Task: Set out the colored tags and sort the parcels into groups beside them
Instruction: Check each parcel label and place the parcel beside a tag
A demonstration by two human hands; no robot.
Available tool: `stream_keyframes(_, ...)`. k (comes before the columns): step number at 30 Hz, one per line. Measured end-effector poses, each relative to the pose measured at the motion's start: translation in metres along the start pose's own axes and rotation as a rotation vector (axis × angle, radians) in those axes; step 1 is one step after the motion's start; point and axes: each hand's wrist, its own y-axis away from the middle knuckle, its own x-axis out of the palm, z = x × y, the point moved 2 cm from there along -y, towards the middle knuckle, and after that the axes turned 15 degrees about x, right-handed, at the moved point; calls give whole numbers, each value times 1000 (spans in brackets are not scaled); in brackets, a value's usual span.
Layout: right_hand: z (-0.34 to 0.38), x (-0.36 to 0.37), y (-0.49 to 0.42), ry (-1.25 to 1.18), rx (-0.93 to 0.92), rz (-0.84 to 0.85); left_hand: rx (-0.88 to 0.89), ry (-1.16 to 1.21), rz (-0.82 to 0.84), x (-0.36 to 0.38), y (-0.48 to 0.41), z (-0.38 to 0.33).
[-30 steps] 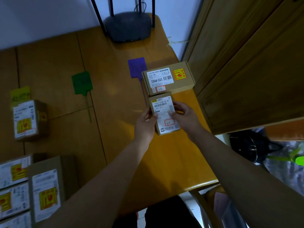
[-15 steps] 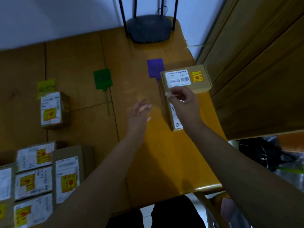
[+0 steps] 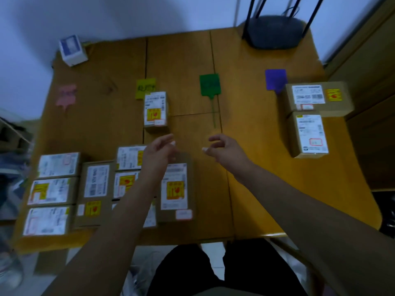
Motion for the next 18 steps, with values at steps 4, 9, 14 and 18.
stream_keyframes(4, -16, 44, 4, 9, 132, 6, -38, -127, 10, -49, 10, 26)
stream_keyframes(9, -36, 80, 9, -27, 199, 1, -112, -223, 192, -72, 14, 44)
stream_keyframes(14, -49, 95, 13, -100, 196, -31, -53, -235, 279, -70, 19, 50)
stream_keyframes(18, -55, 98, 16, -263, 208, -20, -63, -139, 246, -59, 20, 48)
